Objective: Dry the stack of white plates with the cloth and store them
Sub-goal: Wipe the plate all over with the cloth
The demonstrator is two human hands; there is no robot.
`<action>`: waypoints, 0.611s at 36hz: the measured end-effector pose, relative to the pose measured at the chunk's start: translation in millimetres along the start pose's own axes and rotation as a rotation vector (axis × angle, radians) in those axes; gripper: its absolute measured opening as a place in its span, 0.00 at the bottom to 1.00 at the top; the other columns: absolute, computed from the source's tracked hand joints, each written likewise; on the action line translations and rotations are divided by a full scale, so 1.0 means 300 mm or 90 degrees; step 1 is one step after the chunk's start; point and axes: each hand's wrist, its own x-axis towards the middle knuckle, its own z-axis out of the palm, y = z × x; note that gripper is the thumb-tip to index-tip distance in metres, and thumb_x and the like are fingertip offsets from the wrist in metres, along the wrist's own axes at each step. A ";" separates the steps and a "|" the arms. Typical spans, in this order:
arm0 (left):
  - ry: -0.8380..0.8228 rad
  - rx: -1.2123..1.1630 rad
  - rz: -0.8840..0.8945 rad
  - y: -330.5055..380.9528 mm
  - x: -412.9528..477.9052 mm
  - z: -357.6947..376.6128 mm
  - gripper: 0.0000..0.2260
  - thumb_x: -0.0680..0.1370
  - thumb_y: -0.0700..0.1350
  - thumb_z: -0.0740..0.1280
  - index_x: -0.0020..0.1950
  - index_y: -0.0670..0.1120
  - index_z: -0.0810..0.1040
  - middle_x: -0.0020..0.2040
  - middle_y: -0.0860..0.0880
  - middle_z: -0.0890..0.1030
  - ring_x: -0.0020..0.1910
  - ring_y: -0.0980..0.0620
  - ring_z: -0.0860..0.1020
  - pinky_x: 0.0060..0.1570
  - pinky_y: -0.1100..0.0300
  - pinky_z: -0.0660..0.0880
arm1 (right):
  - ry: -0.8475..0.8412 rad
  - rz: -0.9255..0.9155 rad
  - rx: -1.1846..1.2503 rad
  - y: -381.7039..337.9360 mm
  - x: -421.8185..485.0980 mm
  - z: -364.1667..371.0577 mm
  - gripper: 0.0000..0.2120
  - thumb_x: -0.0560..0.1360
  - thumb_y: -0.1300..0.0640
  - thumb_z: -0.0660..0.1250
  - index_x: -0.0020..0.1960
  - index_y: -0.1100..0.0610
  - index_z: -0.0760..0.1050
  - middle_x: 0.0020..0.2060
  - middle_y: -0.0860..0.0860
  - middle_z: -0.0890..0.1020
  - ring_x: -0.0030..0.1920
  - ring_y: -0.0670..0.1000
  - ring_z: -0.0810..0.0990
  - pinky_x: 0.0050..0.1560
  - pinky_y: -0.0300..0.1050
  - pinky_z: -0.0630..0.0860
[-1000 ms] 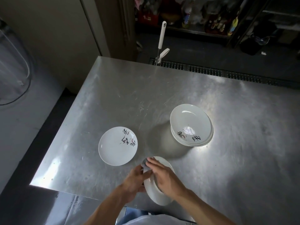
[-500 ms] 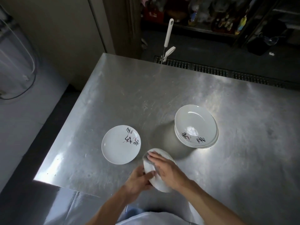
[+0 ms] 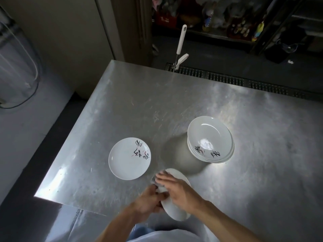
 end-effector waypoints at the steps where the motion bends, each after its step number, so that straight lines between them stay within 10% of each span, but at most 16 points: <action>1: -0.001 0.001 0.002 -0.002 -0.003 0.002 0.20 0.76 0.44 0.73 0.65 0.40 0.75 0.53 0.42 0.83 0.51 0.42 0.80 0.57 0.39 0.75 | 0.027 0.018 0.007 0.011 0.001 -0.006 0.33 0.74 0.75 0.57 0.75 0.53 0.70 0.74 0.42 0.68 0.76 0.37 0.59 0.75 0.31 0.54; 8: 0.077 -0.111 0.035 -0.054 0.008 0.052 0.10 0.80 0.36 0.69 0.61 0.40 0.76 0.46 0.46 0.88 0.45 0.47 0.86 0.41 0.52 0.83 | 0.330 0.473 0.156 0.059 0.024 -0.034 0.20 0.82 0.62 0.58 0.71 0.49 0.75 0.63 0.51 0.82 0.62 0.51 0.79 0.52 0.27 0.67; 17: 0.083 -0.186 0.070 -0.003 0.044 0.011 0.14 0.84 0.39 0.63 0.69 0.50 0.73 0.62 0.40 0.83 0.61 0.37 0.82 0.60 0.36 0.79 | 0.126 0.113 0.108 -0.046 -0.026 -0.002 0.21 0.84 0.65 0.57 0.75 0.53 0.70 0.74 0.40 0.68 0.76 0.35 0.59 0.75 0.33 0.55; 22: 0.043 -0.109 0.042 -0.023 0.015 0.021 0.21 0.75 0.44 0.73 0.66 0.47 0.73 0.57 0.39 0.84 0.50 0.39 0.84 0.54 0.41 0.79 | 0.138 0.140 0.003 0.009 0.052 -0.051 0.27 0.77 0.73 0.59 0.74 0.57 0.70 0.73 0.49 0.71 0.75 0.45 0.66 0.75 0.34 0.59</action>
